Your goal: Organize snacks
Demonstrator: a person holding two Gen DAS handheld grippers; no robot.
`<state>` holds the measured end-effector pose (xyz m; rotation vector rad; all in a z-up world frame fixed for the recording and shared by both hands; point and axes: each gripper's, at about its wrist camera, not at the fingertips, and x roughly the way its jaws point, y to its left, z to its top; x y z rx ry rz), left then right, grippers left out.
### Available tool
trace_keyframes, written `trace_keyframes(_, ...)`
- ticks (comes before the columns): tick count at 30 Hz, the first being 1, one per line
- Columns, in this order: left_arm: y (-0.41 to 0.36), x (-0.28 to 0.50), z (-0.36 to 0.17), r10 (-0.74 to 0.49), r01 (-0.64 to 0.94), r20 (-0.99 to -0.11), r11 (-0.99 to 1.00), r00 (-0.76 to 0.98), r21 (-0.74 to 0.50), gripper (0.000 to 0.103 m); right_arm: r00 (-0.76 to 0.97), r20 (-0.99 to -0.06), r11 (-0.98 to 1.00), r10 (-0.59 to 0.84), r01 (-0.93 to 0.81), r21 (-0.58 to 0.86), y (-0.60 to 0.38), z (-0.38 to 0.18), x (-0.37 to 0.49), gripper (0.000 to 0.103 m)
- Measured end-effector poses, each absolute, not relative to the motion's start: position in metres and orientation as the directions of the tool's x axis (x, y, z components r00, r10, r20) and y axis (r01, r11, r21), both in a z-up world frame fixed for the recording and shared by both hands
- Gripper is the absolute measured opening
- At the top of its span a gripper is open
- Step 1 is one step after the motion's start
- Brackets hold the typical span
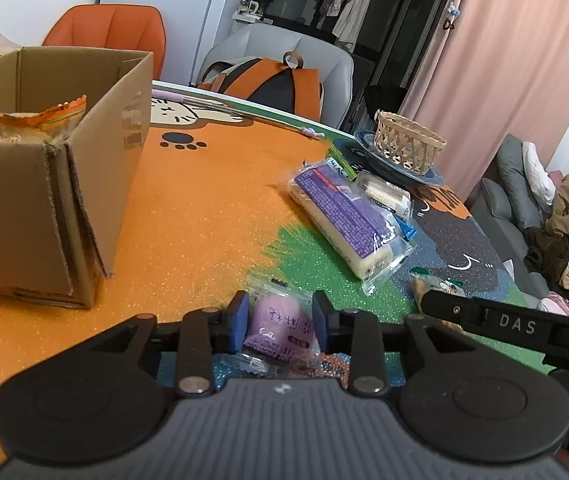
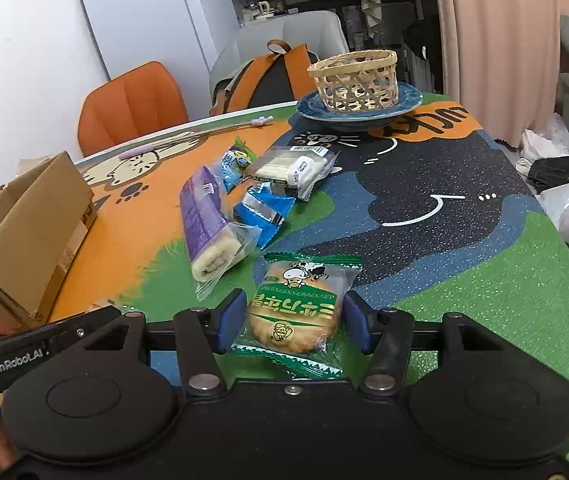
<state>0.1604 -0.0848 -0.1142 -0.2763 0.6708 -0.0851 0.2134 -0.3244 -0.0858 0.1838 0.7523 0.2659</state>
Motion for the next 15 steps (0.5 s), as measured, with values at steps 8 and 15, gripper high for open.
trace_keyframes(8, -0.085, 0.155, -0.115, -0.163, -0.005, -0.607, 0.964, 0.778, -0.264, 0.044, 0.709, -0.646, 0.959, 0.283, -0.185, 0.217, -0.312, -0.089, 0.217, 0.065)
trace_keyframes(15, -0.089, 0.151, -0.116, -0.155, 0.006, -0.608, 0.971, 0.778, -0.240, 0.049, 0.713, -0.650, 0.965, 0.263, -0.194, 0.178, -0.311, -0.089, 0.213, 0.060)
